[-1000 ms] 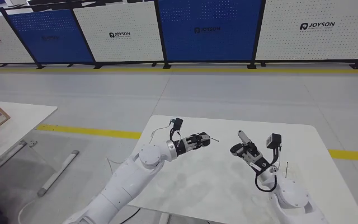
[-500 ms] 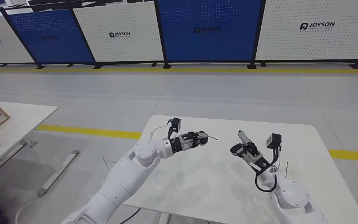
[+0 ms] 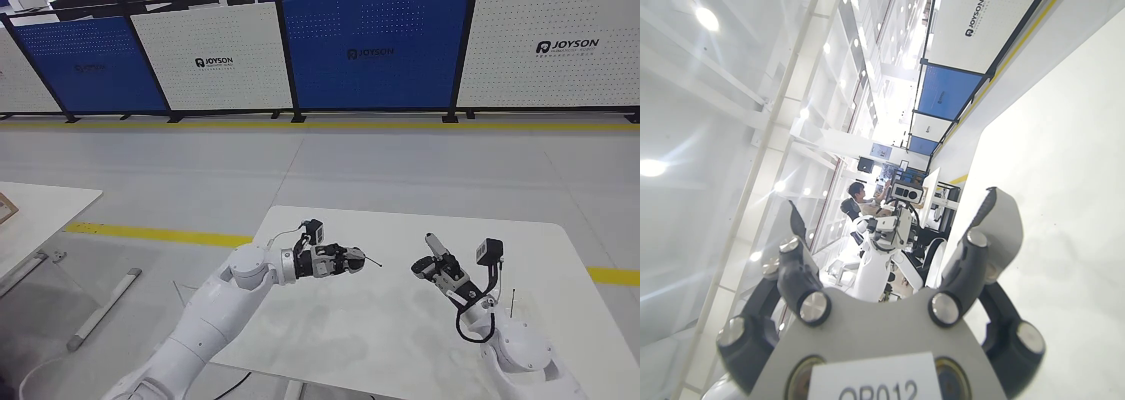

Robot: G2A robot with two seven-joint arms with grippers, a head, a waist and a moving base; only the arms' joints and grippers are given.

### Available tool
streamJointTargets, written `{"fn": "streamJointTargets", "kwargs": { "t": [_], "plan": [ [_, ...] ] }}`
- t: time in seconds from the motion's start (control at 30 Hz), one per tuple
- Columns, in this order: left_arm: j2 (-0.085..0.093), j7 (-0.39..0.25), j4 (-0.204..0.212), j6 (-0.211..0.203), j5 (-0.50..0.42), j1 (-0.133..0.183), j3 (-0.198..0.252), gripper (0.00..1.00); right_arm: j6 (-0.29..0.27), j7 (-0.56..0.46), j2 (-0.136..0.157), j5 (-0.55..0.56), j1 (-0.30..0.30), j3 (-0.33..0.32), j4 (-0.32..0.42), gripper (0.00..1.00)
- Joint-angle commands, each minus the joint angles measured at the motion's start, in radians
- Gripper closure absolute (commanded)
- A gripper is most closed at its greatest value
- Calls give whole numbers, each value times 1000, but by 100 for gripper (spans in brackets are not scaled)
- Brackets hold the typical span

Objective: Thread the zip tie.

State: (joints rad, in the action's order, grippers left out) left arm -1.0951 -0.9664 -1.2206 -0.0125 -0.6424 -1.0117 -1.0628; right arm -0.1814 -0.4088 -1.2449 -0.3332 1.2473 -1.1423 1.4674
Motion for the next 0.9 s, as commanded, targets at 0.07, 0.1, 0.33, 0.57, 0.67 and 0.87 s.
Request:
{"fn": "streamJointTargets", "kwargs": {
  "t": [0.07,0.1,0.33,0.57,0.67,0.87],
  "plan": [
    [0,0,0,0,0,0,0,100,0,0,0,0,0,0,0,0],
    [0,0,0,0,0,0,0,100,0,0,0,0,0,0,0,0],
    [2,21,35,-9,59,-24,23,100,0,0,0,0,0,0,0,0],
    [-4,-69,121,-55,44,-31,60,100,0,0,0,0,0,0,0,0],
    [-6,-90,125,-74,17,-36,66,100,0,0,0,0,0,0,0,0],
    [-7,-106,124,-66,-1,-38,66,100,0,0,0,0,0,0,0,0]
  ]
}}
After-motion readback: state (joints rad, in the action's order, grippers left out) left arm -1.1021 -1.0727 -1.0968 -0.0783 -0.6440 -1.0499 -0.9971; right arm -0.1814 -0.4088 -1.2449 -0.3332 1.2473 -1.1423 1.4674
